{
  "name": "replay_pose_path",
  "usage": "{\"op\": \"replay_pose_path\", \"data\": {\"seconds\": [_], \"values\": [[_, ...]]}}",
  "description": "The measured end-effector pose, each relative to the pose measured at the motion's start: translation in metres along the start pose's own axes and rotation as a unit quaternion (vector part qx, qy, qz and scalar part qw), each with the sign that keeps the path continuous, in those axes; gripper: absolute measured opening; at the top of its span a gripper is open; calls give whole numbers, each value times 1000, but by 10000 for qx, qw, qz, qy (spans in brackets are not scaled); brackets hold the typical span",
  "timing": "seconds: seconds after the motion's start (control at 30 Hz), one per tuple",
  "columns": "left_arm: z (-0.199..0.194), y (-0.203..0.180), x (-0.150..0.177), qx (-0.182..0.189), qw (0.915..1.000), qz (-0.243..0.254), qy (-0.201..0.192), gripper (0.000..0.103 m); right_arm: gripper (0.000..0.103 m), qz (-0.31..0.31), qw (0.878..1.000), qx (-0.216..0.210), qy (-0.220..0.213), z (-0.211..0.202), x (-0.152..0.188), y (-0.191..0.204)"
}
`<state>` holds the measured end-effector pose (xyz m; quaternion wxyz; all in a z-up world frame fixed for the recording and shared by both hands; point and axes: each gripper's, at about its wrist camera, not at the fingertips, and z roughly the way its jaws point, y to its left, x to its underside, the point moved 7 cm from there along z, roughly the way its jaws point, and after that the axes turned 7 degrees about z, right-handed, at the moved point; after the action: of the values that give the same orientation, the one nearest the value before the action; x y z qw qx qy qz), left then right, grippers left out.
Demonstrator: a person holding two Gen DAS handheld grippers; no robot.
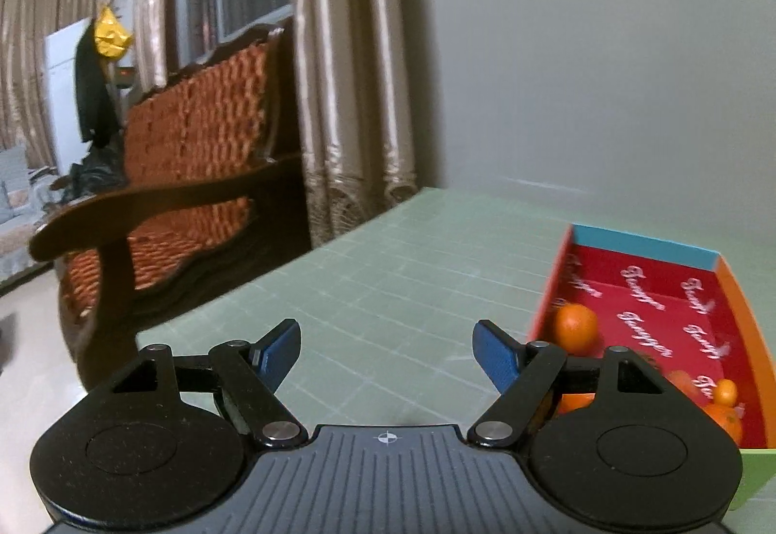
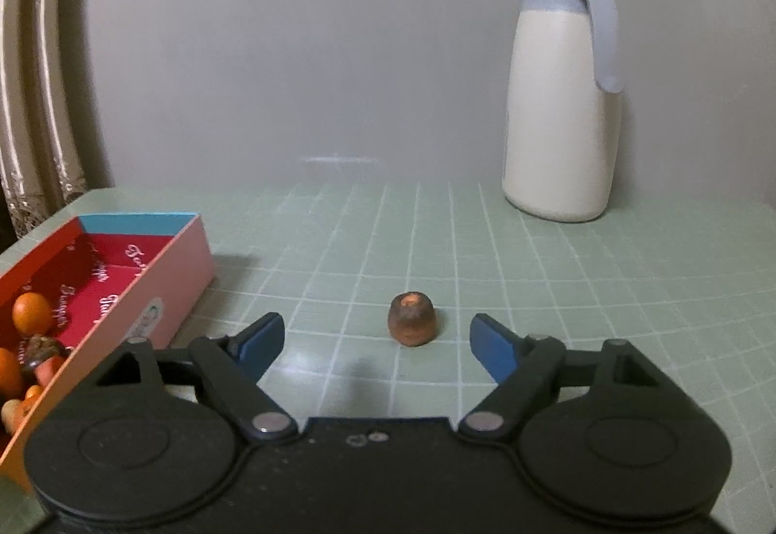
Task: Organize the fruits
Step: 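Move the right tool to the brown round fruit and grasp it, then carry the brown fruit in the right tool into the box and open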
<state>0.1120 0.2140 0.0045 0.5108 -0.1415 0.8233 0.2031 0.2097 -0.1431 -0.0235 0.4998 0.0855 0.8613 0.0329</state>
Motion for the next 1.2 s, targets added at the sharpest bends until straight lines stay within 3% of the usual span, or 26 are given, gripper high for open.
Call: {"op": "replay_pose_path", "data": {"seconds": [0.07,0.3,0.6,0.77,0.93,1.2], "values": [[0,7,2,-59,10000,-55,3,78,72,-7,9999,88,90,10,-2,0],[2,20,5,-155,9997,-180,5,78,62,86,9988,342,340,39,-10,-13],[3,23,5,-127,9997,-224,18,78,36,233,9968,274,709,55,-2,-18],[2,27,6,-167,9995,-258,17,80,29,156,9970,279,706,56,0,-15],[2,30,8,-200,9993,-310,25,81,29,80,9977,148,658,53,0,-9],[-1,38,9,-239,9987,-439,24,82,29,-133,9977,-635,219,27,-10,27]]}}
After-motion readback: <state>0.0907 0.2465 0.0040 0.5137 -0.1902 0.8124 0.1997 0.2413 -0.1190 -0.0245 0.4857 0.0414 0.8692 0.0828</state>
